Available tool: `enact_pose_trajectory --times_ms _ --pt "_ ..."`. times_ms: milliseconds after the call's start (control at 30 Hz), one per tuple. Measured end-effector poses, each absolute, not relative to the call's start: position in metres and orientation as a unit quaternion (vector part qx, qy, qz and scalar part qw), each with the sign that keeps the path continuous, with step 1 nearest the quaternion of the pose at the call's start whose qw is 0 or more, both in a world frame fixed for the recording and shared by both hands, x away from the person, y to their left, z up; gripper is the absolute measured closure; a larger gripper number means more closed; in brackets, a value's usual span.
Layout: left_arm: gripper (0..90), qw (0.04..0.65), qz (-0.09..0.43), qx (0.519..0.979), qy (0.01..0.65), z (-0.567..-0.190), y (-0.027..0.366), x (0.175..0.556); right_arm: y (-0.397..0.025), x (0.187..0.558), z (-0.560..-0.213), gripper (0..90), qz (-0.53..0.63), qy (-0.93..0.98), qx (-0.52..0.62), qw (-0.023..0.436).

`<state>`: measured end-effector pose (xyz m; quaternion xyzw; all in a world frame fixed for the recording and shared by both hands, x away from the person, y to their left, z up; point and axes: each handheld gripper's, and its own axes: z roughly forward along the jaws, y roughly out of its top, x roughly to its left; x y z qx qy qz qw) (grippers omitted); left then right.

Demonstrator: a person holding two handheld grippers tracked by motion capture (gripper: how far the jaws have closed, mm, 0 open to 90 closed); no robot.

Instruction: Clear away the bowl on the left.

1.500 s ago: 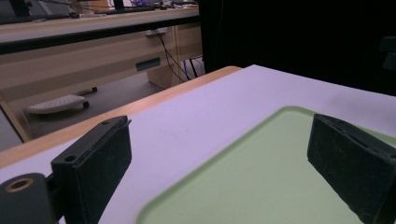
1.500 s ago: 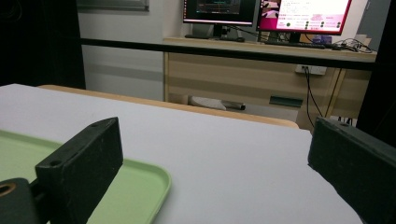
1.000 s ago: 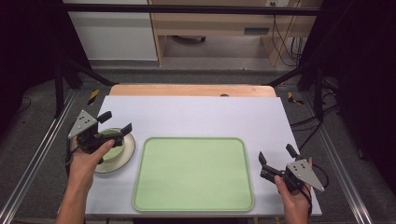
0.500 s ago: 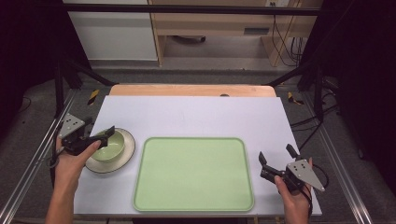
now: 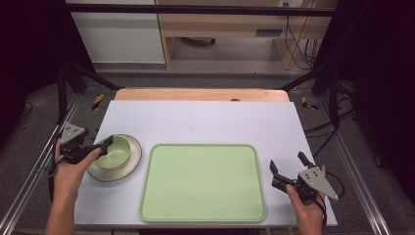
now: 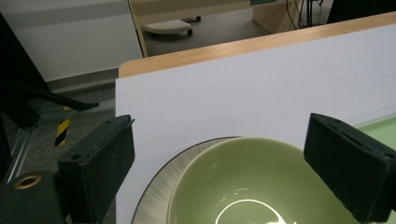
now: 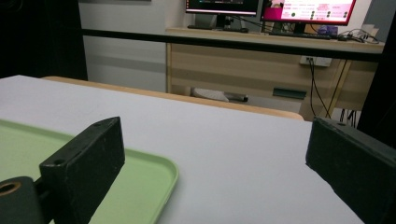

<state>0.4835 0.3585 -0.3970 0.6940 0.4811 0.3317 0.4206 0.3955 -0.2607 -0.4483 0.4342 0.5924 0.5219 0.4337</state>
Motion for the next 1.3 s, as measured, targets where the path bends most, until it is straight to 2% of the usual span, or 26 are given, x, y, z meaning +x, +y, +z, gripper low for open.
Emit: enact_pose_trajectory --times_ms 467,567,967,1300 --pt "13.6 0.4 0.315 0.692 0.512 -0.409 0.367 0.487 -0.26 0.396 -0.449 4.7 0.519 0.598 0.437 0.426" --pt "14.0 0.415 0.3 0.689 0.514 -0.41 0.368 0.487 -0.259 0.397 -0.449 4.7 0.52 0.599 0.436 0.426" --pt "30.6 0.372 0.275 0.704 0.538 -0.419 0.372 0.489 -0.259 0.396 -0.449 4.7 0.518 0.599 0.438 0.426" --pt "42.8 0.342 0.253 0.7 0.573 -0.433 0.381 0.491 -0.261 0.397 -0.45 4.7 0.517 0.597 0.44 0.427"
